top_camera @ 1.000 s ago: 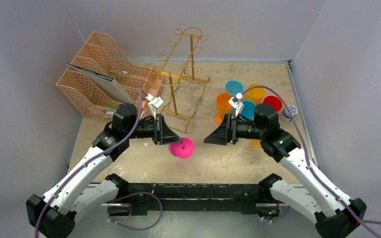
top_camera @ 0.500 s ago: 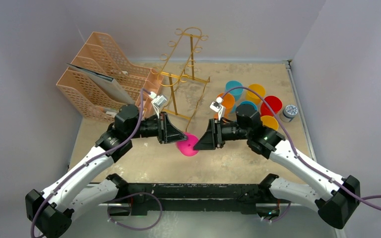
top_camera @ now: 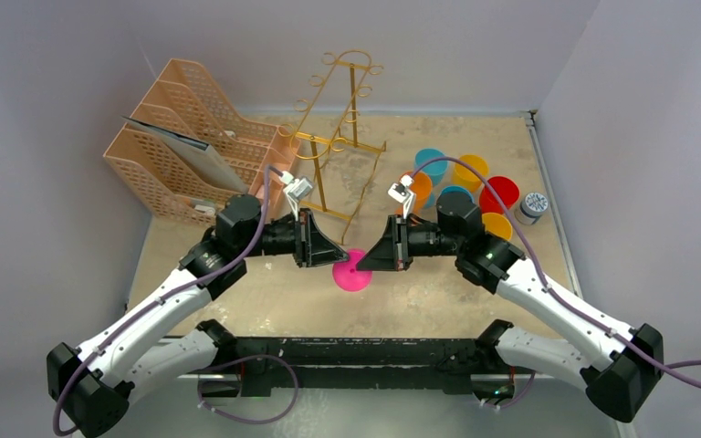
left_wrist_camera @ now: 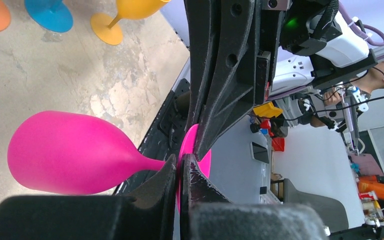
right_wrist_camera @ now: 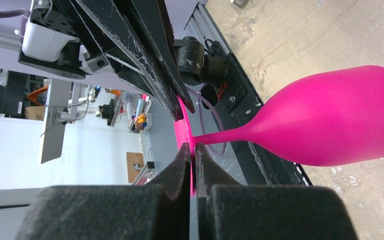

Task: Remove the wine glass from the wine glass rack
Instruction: Place the wine glass at the center of the board.

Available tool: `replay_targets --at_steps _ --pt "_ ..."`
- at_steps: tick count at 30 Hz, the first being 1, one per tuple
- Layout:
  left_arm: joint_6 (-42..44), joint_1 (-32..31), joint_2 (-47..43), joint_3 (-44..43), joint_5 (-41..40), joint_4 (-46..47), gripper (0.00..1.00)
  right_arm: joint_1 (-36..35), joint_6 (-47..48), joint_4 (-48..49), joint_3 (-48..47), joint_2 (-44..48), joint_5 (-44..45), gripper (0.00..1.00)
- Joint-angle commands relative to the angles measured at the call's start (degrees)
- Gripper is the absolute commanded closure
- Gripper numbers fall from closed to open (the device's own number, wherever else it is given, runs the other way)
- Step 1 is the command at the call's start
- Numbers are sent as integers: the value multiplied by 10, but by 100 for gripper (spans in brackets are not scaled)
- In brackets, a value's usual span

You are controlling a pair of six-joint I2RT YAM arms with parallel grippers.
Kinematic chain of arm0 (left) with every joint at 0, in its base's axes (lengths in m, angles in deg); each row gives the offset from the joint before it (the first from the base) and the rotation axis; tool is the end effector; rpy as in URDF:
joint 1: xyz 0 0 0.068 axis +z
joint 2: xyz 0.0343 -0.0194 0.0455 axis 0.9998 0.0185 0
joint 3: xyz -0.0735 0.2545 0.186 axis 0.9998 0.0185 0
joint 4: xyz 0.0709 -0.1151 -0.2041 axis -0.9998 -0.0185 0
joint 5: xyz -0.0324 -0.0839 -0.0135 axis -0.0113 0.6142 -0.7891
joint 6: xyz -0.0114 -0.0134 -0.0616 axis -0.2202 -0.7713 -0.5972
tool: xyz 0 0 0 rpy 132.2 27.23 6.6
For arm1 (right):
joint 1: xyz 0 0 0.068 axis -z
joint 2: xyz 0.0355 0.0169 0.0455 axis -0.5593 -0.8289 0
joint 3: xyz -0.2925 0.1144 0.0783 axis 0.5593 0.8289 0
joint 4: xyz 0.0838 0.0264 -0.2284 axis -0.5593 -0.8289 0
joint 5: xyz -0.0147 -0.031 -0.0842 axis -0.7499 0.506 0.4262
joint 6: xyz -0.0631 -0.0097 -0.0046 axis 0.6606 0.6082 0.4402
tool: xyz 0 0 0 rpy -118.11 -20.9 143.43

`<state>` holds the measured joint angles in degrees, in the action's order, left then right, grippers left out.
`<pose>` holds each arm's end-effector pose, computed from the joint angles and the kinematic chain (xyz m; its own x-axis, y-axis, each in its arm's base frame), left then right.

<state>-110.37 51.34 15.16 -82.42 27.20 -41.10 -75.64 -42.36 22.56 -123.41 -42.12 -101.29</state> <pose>0.1103 -0.1259 0.3657 -0.7971 -0.0599 -0.6009 0.5735 0.2365 -0.7843 0.1198 0.1494 0.3746 -0.8207 0.0192 -0.5711 -0.5570 0.1960 0.8070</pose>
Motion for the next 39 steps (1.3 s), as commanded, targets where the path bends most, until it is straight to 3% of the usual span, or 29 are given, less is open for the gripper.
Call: replay_targets --at_steps 1,3,9,14,25,29,39 --pt "3 -7 -10 -7 -11 24 100 -3 0 29 6 11 20 100" --pt "9 -7 -11 -10 -12 12 93 -3 2 30 9 13 25 100" --pt "25 -7 -17 -13 -22 -24 57 -3 19 15 5 18 32 100" --pt "29 -7 -31 -8 -25 -42 41 -3 40 -15 6 36 59 100" --pt "-1 -7 -43 37 61 24 34 -3 60 -13 29 94 137 100" --pt "-31 -8 -29 52 71 95 34 -3 50 -1 38 99 139 100" --pt "-42 -34 11 64 49 129 40 -3 36 28 48 104 134 100"
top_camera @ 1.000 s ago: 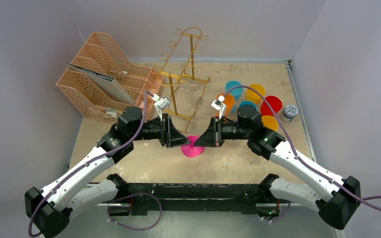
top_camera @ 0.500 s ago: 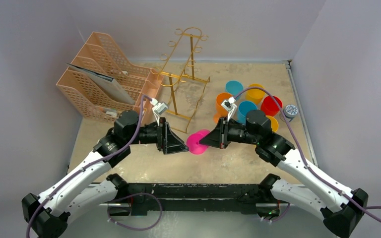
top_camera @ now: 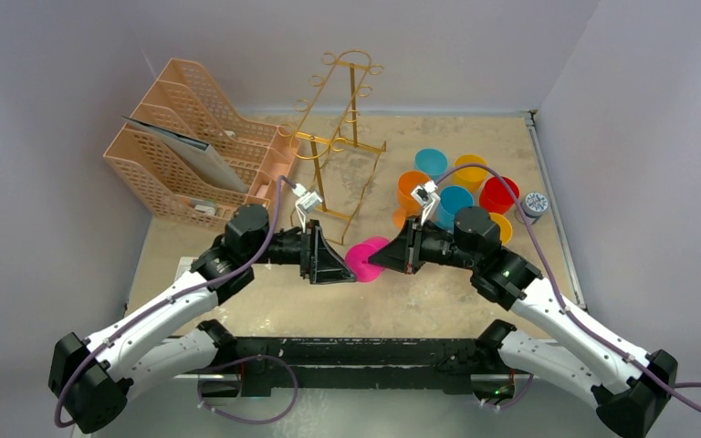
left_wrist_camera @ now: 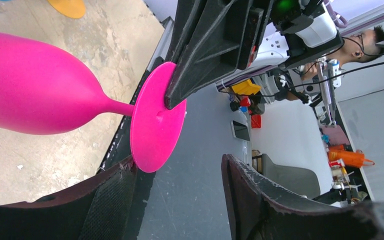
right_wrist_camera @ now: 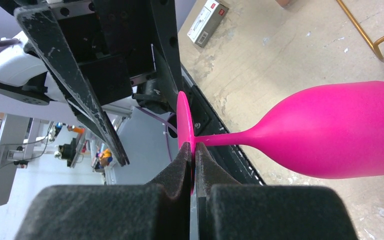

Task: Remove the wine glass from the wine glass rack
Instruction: Place the wine glass at the center of the board.

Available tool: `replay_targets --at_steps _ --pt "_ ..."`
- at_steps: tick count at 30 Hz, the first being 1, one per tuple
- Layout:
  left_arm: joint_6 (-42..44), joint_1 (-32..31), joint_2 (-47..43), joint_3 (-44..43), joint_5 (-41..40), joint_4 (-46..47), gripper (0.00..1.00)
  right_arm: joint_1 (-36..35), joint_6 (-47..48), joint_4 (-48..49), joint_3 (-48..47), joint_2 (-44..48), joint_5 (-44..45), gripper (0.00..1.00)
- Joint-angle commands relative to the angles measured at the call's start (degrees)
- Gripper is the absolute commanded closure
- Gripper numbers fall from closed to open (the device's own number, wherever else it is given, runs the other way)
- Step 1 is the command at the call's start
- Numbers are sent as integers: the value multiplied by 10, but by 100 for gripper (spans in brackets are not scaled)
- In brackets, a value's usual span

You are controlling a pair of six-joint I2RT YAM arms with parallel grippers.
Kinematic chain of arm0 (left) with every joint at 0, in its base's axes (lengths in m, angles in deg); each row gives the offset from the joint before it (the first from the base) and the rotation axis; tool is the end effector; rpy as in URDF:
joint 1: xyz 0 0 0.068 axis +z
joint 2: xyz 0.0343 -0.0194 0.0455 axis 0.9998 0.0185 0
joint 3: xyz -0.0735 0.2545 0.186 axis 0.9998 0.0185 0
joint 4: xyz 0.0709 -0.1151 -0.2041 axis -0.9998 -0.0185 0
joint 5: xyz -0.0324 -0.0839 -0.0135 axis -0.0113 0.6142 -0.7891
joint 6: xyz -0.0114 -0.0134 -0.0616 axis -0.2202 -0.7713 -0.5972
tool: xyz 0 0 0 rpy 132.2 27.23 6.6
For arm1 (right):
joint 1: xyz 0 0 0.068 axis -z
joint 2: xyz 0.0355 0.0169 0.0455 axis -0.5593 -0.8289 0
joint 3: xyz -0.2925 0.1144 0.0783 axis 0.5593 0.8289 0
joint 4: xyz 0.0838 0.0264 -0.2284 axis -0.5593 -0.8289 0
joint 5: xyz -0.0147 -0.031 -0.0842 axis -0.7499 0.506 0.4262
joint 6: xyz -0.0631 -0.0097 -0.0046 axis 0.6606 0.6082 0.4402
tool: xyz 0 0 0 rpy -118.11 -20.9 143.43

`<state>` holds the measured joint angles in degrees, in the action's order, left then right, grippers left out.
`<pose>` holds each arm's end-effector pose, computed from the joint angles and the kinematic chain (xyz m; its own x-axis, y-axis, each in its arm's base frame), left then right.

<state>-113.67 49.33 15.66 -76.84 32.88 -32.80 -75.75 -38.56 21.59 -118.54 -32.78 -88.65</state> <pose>0.1046 -0.1333 0.3473 -0.8221 0.0145 -0.5692 0.5661 0.1287 -0.8142 0.0990 0.1193 0.3669 -0.7165 0.1768 -0.6748 -0.6069 0.3190 0.7280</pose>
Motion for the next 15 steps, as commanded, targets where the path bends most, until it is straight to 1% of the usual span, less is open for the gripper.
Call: replay_targets --at_steps 1,9,13,15 --pt "-10 -16 6 10 -13 50 42 -2 -3 38 0 12 9 100" --pt "-14 -35 32 12 -10 76 57 -2 -6 59 7 19 11 100" --pt "-18 -43 36 16 -29 94 65 -2 -12 81 15 16 0 100" --pt "-24 -43 33 22 -40 108 71 -2 -13 84 16 13 -5 100"
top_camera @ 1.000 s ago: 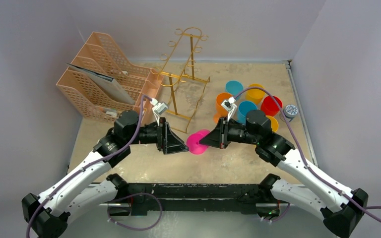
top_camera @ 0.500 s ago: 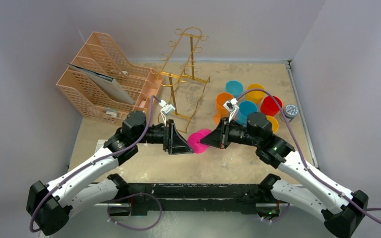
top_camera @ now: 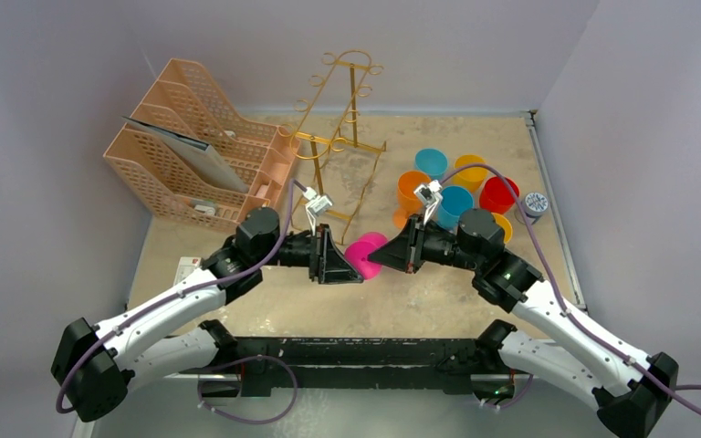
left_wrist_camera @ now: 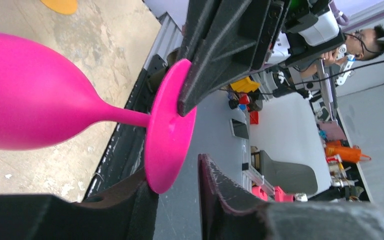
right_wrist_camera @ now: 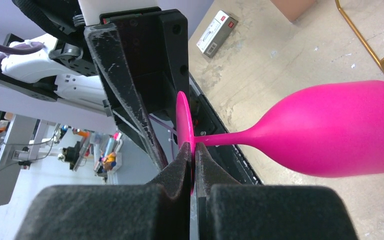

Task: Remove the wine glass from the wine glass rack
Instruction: Place the wine glass at the center of the board.

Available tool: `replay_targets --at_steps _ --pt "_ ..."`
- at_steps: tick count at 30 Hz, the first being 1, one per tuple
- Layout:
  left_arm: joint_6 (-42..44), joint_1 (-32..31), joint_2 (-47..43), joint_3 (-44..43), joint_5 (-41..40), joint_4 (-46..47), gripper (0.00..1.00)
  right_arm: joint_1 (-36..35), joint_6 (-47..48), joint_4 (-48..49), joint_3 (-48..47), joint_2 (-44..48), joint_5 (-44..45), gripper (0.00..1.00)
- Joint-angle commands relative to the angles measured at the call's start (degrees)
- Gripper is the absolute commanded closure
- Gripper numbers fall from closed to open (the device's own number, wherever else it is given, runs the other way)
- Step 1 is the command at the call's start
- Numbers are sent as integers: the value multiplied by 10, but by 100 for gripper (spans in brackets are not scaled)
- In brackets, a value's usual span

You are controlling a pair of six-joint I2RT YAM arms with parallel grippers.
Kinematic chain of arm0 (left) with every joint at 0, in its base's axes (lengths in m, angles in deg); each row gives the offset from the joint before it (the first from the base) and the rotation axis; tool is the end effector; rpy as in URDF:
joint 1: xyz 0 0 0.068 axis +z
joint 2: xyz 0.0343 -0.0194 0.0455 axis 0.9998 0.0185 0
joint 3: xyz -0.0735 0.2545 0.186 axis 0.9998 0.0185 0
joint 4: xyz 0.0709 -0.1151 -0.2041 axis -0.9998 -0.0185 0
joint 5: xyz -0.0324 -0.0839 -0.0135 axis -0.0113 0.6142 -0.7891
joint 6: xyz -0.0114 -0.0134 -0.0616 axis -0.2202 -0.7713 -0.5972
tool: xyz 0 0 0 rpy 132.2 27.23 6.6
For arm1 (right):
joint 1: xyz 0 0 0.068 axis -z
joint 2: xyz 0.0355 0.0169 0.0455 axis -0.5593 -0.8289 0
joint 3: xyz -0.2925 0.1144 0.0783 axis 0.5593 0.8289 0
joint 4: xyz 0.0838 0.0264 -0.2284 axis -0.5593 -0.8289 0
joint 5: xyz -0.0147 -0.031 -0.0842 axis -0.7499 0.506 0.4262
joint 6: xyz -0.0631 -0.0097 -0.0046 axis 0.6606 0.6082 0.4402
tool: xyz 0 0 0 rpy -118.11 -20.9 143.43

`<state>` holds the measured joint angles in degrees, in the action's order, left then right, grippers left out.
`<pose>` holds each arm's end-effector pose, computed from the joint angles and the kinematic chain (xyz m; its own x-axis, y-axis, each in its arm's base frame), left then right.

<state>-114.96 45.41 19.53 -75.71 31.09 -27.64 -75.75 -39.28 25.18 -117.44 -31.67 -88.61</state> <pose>0.1089 -0.1516 0.3396 -0.8305 0.0440 -0.5553 0.5564 0.1099 -0.8236 0.0963 0.1168 0.3700 -0.6921 0.2096 -0.6907 -0.6318 0.2867 0.7202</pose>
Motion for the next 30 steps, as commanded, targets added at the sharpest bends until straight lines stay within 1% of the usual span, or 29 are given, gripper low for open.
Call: replay_targets --at_steps 1,4,6,8,9,11,13,15,17,20,22,24,26,27,29,30 --pt "-13 -5 -8 13 -29 62 77 -2 -5 47 5 2 -8 100" --pt "-16 -5 -14 21 -43 70 90 -2 0 37 3 4 -12 100" --pt "-15 -4 -16 25 -43 73 100 -2 4 30 1 7 -15 97" --pt "-11 -4 -16 26 -38 73 100 -2 9 19 -4 9 -18 92" --pt "-9 -5 -16 26 -35 72 100 -2 14 6 -7 11 -19 88" --pt "0 -5 -15 25 -21 71 100 -2 27 -33 -18 16 -22 77" --pt "19 -6 -15 22 3 70 100 -1 47 -77 -32 26 -6 64" --pt "61 -11 -21 18 17 49 100 -1 80 -126 -61 37 23 53" --pt "128 -22 -41 14 1 -9 100 -1 115 -168 -85 45 45 41" --pt "212 -28 -79 15 -15 -78 100 -1 148 -245 -145 40 85 29" --pt "248 -28 -102 20 -21 -94 100 -1 161 -292 -176 26 114 24" --pt "269 -29 -114 26 -15 -95 100 0 168 -314 -193 8 128 21" --pt "292 -30 -118 32 6 -94 100 0 168 -319 -201 -13 119 19" --pt "304 -31 -117 32 12 -116 100 0 165 -319 -205 -26 111 18" --pt "341 -35 -114 36 72 -115 100 2 161 -315 -213 -47 90 17" --pt "360 -37 -112 35 87 -125 100 2 159 -311 -216 -55 80 16"
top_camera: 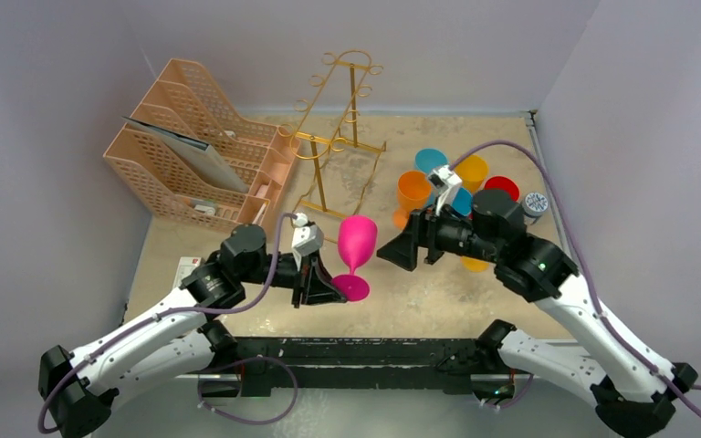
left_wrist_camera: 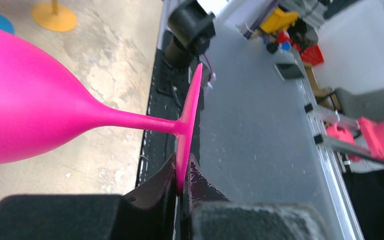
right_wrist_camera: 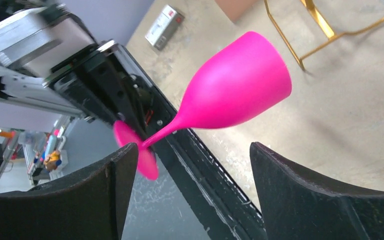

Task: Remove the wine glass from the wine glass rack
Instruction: Place the wine glass at the center of the board.

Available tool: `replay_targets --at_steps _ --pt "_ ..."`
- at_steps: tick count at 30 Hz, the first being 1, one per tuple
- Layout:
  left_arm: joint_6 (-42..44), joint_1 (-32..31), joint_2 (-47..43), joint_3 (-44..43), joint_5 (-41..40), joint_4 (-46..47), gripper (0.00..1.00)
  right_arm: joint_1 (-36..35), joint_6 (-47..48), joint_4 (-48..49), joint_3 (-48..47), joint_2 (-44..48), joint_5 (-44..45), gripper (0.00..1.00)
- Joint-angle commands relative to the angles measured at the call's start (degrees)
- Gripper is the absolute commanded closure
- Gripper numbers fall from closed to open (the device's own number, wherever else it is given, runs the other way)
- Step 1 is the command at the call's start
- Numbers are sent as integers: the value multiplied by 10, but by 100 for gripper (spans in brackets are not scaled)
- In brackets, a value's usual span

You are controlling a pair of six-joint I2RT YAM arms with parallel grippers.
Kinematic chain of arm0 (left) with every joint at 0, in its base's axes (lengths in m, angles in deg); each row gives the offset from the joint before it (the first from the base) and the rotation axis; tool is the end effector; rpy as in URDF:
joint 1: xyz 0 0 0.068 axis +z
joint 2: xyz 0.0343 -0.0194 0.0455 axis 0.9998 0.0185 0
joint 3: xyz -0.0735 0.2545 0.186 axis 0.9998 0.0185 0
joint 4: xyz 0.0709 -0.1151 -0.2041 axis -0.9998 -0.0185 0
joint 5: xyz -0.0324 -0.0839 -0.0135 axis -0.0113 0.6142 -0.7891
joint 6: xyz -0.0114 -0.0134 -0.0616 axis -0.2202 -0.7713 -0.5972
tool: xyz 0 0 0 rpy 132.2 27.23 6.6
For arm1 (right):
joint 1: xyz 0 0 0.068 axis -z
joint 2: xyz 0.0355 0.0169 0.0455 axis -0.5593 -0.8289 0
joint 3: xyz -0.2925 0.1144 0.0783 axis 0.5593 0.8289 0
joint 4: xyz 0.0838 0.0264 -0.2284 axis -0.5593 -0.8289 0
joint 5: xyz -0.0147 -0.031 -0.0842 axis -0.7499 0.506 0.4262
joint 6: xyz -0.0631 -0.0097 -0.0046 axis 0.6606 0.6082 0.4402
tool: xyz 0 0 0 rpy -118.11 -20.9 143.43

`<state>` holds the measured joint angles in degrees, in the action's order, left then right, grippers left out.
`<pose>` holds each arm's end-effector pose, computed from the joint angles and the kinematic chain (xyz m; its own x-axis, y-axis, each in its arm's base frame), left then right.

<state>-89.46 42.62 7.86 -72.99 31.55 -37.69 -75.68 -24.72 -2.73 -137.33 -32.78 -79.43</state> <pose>0.0667 -0.1208 0.3327 -0.5164 0.1268 -0.8469 0.8557 0.0381 -0.5161 0.0865 0.0980 0.4276 -0.5766 0.1146 -0.8090 -0.6630 0.5130 0.5452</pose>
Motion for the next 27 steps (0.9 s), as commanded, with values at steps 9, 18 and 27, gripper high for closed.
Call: replay_targets --at_steps 9,18,27 --pt "229 -16 -44 12 126 -67 100 79 2 -5 -28 -83 -112 12" --pt "265 -16 -58 10 152 -76 100 110 -13 78 -22 -130 -306 18" --pt "272 -16 -64 8 137 -88 100 111 -50 138 -6 -131 -411 48"
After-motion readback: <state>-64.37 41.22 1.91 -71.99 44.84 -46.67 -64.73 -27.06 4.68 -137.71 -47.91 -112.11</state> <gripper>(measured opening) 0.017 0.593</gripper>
